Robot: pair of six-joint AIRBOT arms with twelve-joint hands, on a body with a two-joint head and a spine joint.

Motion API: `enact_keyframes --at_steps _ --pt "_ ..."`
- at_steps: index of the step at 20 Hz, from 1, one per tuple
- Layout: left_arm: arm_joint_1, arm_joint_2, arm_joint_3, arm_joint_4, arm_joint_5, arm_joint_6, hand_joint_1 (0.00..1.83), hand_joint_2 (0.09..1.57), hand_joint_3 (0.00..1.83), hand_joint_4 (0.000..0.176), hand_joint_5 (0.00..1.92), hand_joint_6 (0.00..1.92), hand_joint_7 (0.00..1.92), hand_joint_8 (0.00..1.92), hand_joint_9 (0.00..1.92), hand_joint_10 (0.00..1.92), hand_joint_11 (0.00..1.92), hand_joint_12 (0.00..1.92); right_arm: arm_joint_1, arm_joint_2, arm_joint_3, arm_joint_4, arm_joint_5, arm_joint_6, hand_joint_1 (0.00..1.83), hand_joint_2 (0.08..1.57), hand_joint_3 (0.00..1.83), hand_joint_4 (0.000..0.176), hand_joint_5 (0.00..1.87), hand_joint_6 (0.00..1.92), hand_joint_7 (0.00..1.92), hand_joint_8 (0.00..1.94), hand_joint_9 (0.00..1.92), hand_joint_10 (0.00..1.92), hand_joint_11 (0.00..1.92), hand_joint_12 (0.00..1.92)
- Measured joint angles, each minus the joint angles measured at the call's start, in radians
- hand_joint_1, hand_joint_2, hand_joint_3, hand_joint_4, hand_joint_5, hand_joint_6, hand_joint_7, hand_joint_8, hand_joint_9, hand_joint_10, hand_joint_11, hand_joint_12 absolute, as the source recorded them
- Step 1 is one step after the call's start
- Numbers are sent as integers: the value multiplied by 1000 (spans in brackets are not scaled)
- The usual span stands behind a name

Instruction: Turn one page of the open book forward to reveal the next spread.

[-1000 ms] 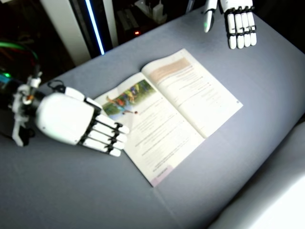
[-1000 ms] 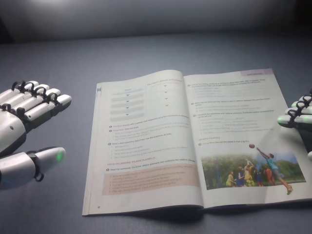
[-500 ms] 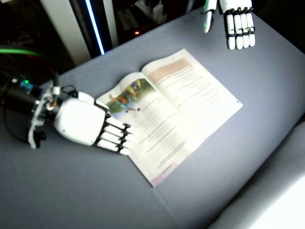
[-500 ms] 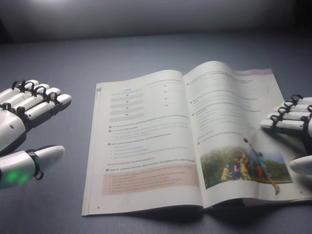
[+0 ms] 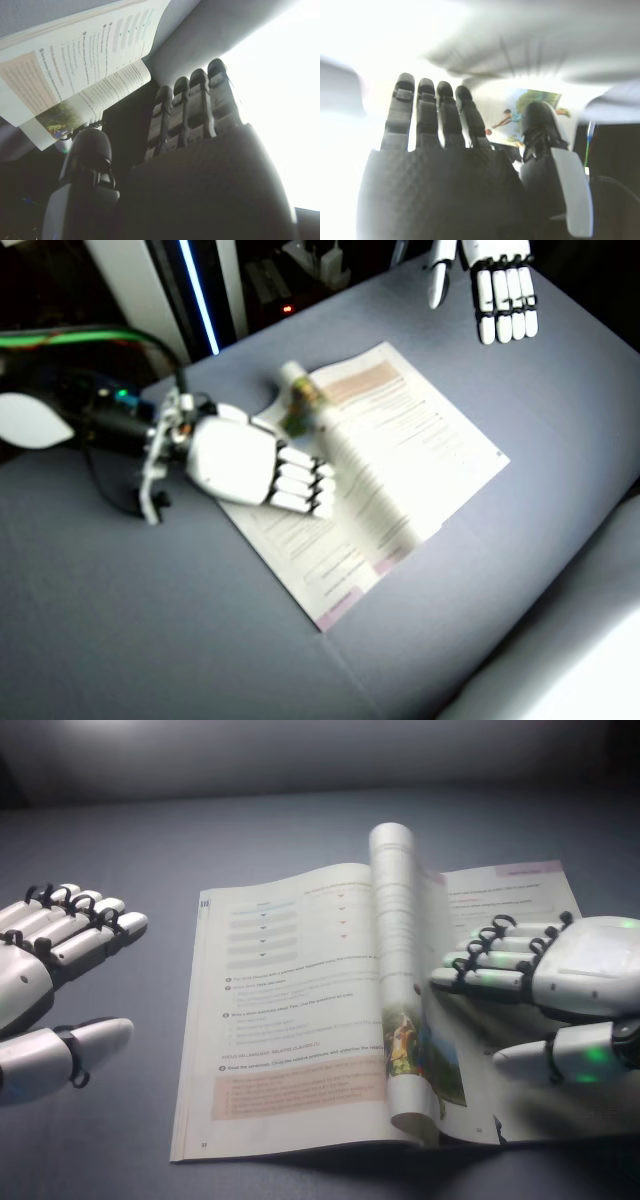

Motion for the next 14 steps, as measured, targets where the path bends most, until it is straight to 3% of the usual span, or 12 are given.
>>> enact_keyframes --at_steps 6,7,9,14 --pt "-3 0 6 -8 -25 0 0 1271 0 0 97 1 63 1 19 2 0 0 66 -101 21 20 74 5 0 1300 0 0 0 0 25 9 44 17 92 39" --pt "-3 0 8 -14 -30 0 0 1261 0 0 108 4 68 2 23 2 0 0 79 -118 21 -19 78 28 0 1374 0 0 41 3 91 10 127 18 151 57" --pt "-3 1 9 -24 -48 0 0 1263 0 0 126 10 68 1 17 0 0 0 97 -130 22 -94 103 92 0 1387 1 0 90 17 124 14 151 16 183 71" --pt "6 18 9 -60 -118 -2 0 1247 0 0 116 0 95 5 38 3 0 0 114 -123 2 -276 183 261 0 1373 0 0 92 18 112 12 96 12 57 16"
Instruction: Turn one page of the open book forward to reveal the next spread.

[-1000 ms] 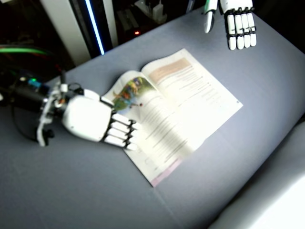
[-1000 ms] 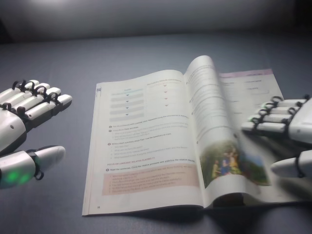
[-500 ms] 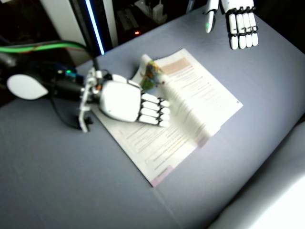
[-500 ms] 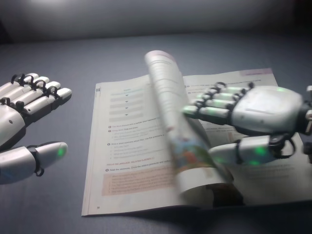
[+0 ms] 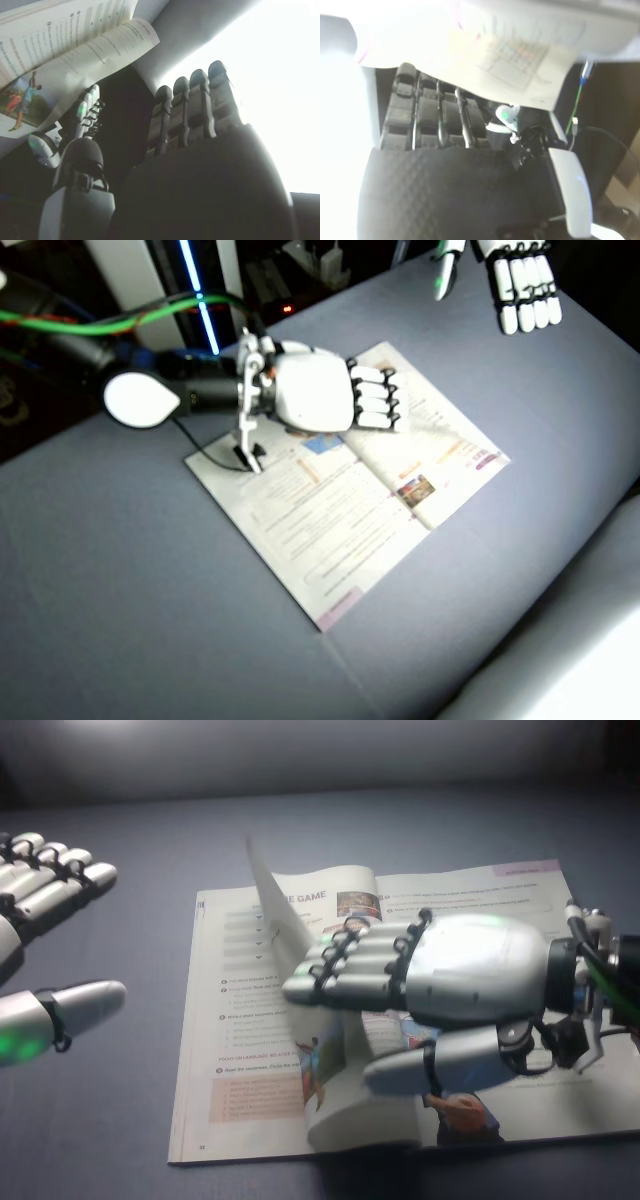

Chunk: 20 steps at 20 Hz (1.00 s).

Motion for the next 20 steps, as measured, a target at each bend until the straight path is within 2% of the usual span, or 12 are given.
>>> enact_keyframes --at_steps 1,2,7,8,12,14,16,19,20 --pt "6 4 0 -1 -9 -1 0 1247 0 0 116 0 95 5 38 3 0 0 0 0 -8 -20 10 19 0 1373 0 0 92 18 112 12 96 12 57 16" --pt "11 10 -2 -4 -13 -1 0 1276 3 0 125 4 112 11 65 14 19 8 0 0 -25 -42 40 37 0 1360 0 0 159 7 204 18 167 17 90 31" --pt "18 8 -2 -8 -10 -2 0 1287 6 0 150 10 134 9 92 13 66 30 16 20 -80 -62 182 41 0 1389 7 0 152 1 184 2 153 3 96 36" --pt "18 8 -2 -8 -8 -2 0 1284 3 0 149 7 117 0 77 5 62 29 22 28 -81 -61 212 41 0 1381 3 0 201 20 229 19 191 17 116 45" --pt "18 8 -2 -5 -7 -2 0 1279 1 0 143 3 97 0 65 1 56 28 23 41 -81 -6 229 40 0 1370 0 0 199 0 220 0 178 0 101 45" --pt "18 8 -8 -10 -6 -2 0 1295 7 0 139 2 87 3 55 4 45 25 23 60 -82 14 235 39 0 1415 13 0 223 9 240 9 189 7 116 54" --pt "18 8 -8 -4 -6 -3 0 1294 6 0 153 7 105 10 72 10 62 33 14 93 -87 74 241 21 0 1424 15 0 176 1 184 1 124 1 52 27" --pt "19 8 -10 -7 -28 -17 0 1261 0 0 154 5 114 9 80 10 60 34 -57 167 -94 244 246 -63 0 1404 1 0 195 9 176 1 110 1 63 34" --pt "20 8 -12 -9 -39 -21 0 1281 1 0 148 2 113 8 79 8 60 35 -76 182 -95 286 241 -86 0 1388 0 0 114 1 87 0 65 0 53 31"
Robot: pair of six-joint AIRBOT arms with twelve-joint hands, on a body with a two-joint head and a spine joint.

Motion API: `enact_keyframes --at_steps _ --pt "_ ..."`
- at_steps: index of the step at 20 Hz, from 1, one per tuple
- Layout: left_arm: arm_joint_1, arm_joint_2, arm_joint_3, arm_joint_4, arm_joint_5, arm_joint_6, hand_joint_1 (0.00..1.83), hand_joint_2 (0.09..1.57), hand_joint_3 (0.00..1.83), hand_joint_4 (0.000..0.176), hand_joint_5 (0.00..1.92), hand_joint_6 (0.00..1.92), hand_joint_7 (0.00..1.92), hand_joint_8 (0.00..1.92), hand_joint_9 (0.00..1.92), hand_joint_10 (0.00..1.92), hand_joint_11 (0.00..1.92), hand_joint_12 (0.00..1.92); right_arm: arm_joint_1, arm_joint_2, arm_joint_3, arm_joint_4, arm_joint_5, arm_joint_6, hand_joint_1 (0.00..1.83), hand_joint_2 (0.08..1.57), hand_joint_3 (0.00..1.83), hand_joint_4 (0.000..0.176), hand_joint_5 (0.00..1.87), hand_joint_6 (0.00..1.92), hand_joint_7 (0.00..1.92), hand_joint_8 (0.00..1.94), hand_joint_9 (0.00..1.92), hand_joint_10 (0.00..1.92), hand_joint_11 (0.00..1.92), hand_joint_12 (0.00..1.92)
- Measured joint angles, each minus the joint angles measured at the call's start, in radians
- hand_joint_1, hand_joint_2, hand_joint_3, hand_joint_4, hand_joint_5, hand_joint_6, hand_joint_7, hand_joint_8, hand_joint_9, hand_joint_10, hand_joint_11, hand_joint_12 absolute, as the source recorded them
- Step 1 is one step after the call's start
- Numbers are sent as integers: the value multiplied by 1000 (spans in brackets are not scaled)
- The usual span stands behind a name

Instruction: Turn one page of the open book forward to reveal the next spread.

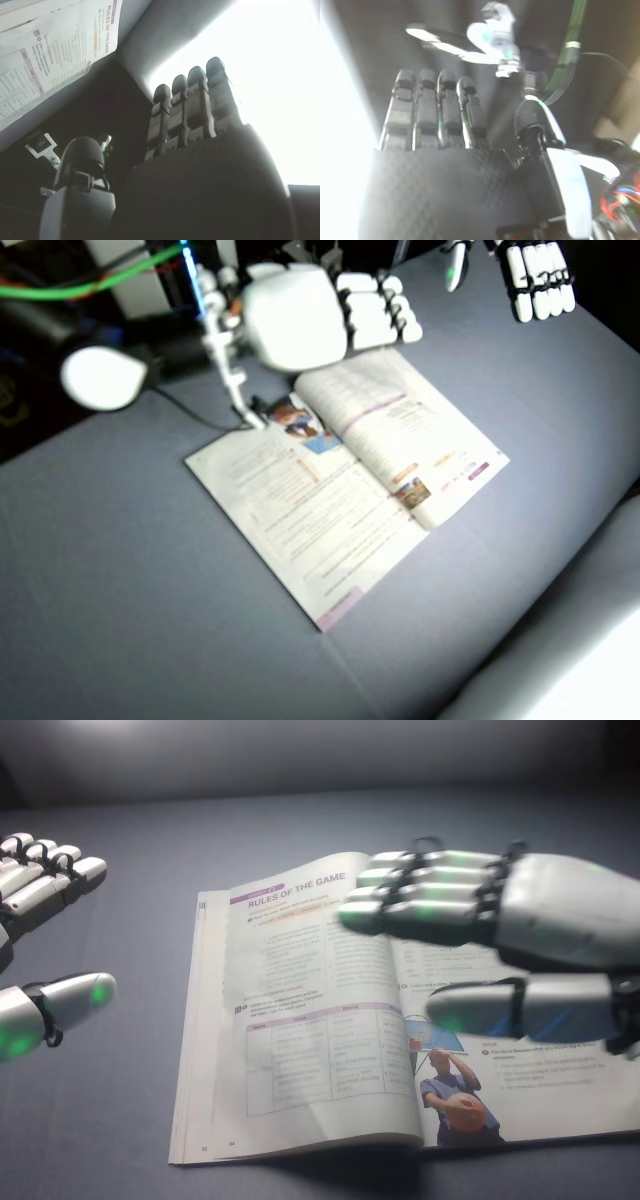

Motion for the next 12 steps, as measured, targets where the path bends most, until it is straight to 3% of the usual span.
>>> enact_keyframes --at_steps 1,3,4,5,6,7,8,10,11,12 --pt "3 -1 -2 2 -26 -18 0 1311 14 0 142 0 118 8 84 9 54 33 -29 18 -4 85 7 -36 0 1410 0 0 122 2 129 6 145 5 19 546" --pt "11 -16 -2 0 -79 -49 0 1302 8 0 130 0 105 2 64 1 21 19 -69 39 -7 192 47 -62 0 1428 2 0 172 13 135 3 158 8 3 530" --pt "11 -23 -2 0 -95 -61 0 1299 6 0 143 6 111 4 49 0 3 10 -92 50 -9 243 79 -72 0 1393 0 0 182 10 134 0 122 7 0 387" --pt "11 -26 -2 0 -117 -78 0 1318 13 7 124 0 74 0 5 0 0 0 -117 62 -11 294 119 -75 0 1347 0 0 147 6 129 0 88 4 0 233" --pt "11 -26 -2 0 -141 -91 0 1334 19 32 120 0 64 0 0 0 0 0 -139 74 -16 333 153 -76 0 1361 0 0 213 8 228 9 190 14 75 238" --pt "11 -26 -2 1 -168 -109 0 1348 23 37 121 1 60 0 0 0 0 0 -161 87 -20 364 185 -76 0 1343 0 0 248 2 269 2 243 5 133 225" --pt "11 -31 -2 1 -202 -127 0 1361 25 4 125 2 94 13 31 11 11 5 -185 97 -23 412 234 -77 72 1393 12 0 213 0 219 0 181 0 60 192" --pt "11 -39 -2 11 -240 -149 137 1369 8 20 153 7 82 8 4 0 0 0 -238 109 -33 496 312 -78 166 1468 2 0 173 2 158 0 137 3 64 229" --pt "11 -40 -2 17 -251 -158 191 1376 6 0 148 3 66 2 0 0 0 0 -264 109 -37 525 349 -78 272 1433 0 0 182 4 143 3 106 4 12 221" --pt "11 -45 -2 13 -269 -163 191 1376 6 0 148 3 66 2 0 0 0 0 -278 111 -42 543 373 -79 272 1433 0 0 182 4 143 3 106 4 12 221"
